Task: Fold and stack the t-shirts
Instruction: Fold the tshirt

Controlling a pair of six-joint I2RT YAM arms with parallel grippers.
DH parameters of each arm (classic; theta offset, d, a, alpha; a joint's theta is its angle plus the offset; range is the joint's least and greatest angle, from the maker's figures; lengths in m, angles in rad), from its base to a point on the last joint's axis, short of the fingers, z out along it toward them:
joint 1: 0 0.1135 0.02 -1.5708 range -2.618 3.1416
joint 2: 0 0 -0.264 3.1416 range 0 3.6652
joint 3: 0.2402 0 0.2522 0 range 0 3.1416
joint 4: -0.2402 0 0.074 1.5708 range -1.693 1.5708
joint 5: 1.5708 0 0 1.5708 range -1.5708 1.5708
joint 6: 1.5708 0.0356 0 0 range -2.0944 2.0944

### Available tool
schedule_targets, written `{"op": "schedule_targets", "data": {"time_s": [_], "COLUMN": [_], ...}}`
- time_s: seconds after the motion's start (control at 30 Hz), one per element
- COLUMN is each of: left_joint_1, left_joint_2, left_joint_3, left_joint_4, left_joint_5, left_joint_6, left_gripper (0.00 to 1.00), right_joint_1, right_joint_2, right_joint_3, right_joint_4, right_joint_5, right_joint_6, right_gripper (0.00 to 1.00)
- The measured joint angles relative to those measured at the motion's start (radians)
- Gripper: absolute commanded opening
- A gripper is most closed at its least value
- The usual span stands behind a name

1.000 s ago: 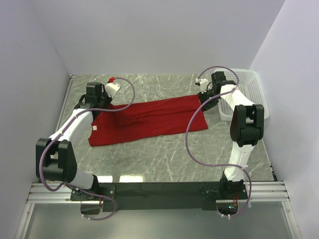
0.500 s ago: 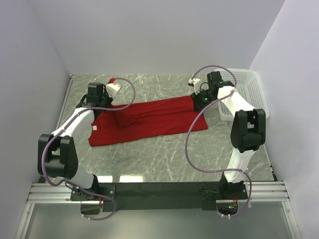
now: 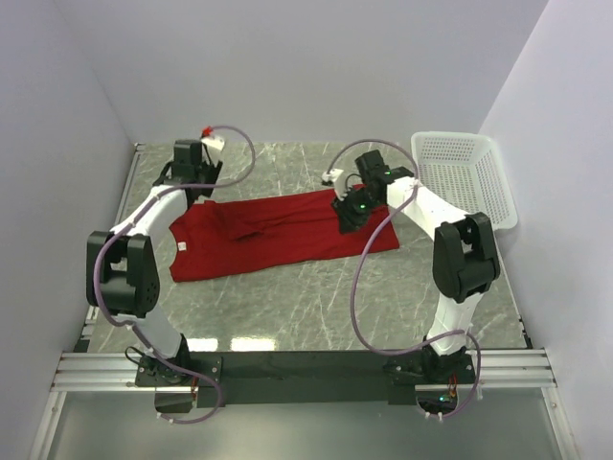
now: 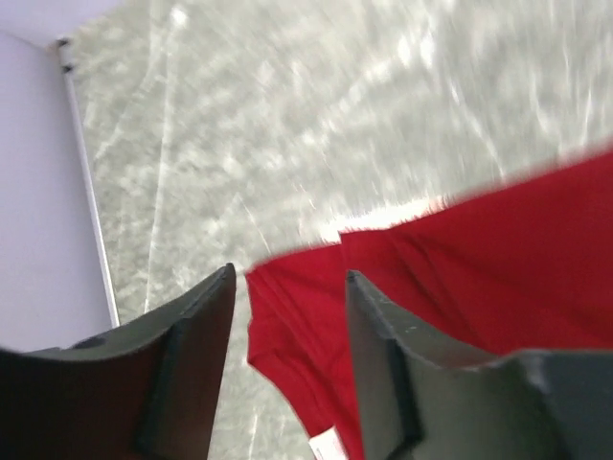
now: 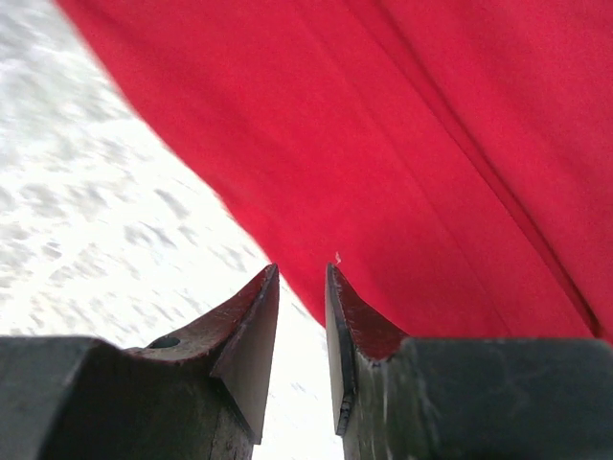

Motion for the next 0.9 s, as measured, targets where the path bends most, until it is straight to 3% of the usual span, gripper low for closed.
{"op": "schedule_targets", "data": {"time_s": [0.17,0.33,0.5,0.6,0.9], "left_joint_1": [0.033,0.163,0.307,0.317,0.314], "left_joint_2": [0.011,-0.060,-0.328,-0.498,-0.767], "left_joint_3": [0.129,0.183,-0.018,-0.142,-0.349], "left_joint_4": [-0.041,-0.157,-0.207,-0.240,-0.322], "left_joint_5": [-0.077,-0.076,0.025,0.092,0.216], "left_joint_6": [-0.196,-0.470,-0.661,-0.731,-0.864], "left_gripper": [0.80,0.83,0.87,0.98,0.99], "right_joint_1": [0.116,0.259,0.424,0.508,0.628], "right_joint_2": [-0.007,0.034,0.175,0.290,0.563], "right_joint_3": [0.021,0.144,0.328,0.447,0.734], "right_joint_4": [0.023,0.057,0.152,0.162,0.156], "right_joint_5": [-0.005,0.015,0.112,0.189,0.420], "right_joint_6": [0.029,0.111,0.174,0.173,0.147], "right_gripper": [0.39,0.47,0.54,0.54,0.54]}}
